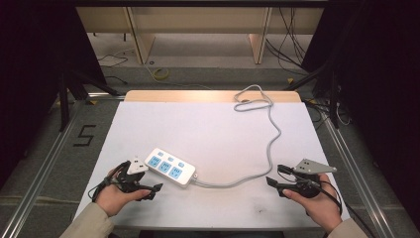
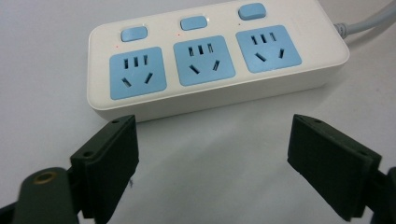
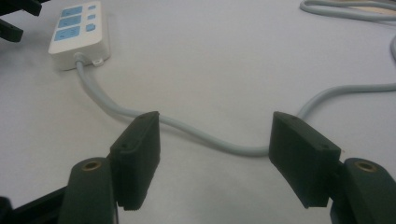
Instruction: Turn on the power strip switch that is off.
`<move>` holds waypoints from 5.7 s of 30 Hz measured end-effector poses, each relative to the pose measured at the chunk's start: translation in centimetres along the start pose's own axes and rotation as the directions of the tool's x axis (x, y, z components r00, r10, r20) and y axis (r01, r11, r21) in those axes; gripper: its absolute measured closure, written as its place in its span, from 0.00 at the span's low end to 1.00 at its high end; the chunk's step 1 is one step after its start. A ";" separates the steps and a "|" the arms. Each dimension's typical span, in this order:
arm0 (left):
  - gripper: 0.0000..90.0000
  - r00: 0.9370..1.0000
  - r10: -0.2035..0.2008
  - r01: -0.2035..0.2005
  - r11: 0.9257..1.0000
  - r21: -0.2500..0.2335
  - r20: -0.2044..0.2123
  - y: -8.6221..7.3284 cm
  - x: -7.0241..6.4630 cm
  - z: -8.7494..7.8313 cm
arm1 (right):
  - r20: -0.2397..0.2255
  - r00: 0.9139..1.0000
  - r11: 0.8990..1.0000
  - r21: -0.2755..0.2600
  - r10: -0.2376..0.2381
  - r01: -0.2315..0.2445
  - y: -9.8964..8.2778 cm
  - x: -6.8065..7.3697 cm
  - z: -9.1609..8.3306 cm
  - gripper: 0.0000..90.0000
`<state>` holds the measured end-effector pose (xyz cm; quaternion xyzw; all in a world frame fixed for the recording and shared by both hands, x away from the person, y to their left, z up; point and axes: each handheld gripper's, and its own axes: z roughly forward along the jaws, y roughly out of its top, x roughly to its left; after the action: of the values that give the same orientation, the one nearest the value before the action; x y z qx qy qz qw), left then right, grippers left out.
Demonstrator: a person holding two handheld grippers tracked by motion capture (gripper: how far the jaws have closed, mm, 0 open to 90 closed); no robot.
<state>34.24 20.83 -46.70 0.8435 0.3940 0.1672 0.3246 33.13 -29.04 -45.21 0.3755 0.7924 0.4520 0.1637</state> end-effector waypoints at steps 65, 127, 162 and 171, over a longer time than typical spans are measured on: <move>1.00 0.999 -0.046 0.046 0.999 0.017 0.019 6.5 -0.2 1.4 | -0.008 1.000 1.000 0.026 -0.006 0.006 -0.1 0.1 0.6 0.33; 1.00 0.998 0.020 -0.025 0.995 0.096 0.057 10.0 -1.7 4.1 | -0.010 1.000 0.999 0.040 -0.006 0.006 -0.2 0.2 0.6 0.33; 1.00 0.998 0.034 -0.042 0.988 0.151 0.057 10.7 -2.3 5.6 | -0.010 1.000 0.999 0.046 -0.012 0.013 -0.3 0.2 0.5 0.33; 1.00 0.998 0.030 -0.040 0.985 0.171 0.059 10.8 -2.4 5.8 | -0.015 1.000 0.999 0.051 -0.012 0.013 -0.3 0.3 0.6 0.33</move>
<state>41.88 11.40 -43.71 0.8795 0.3828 0.1147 0.2586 33.18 -28.55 -45.78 0.3712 0.8071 0.4335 0.1511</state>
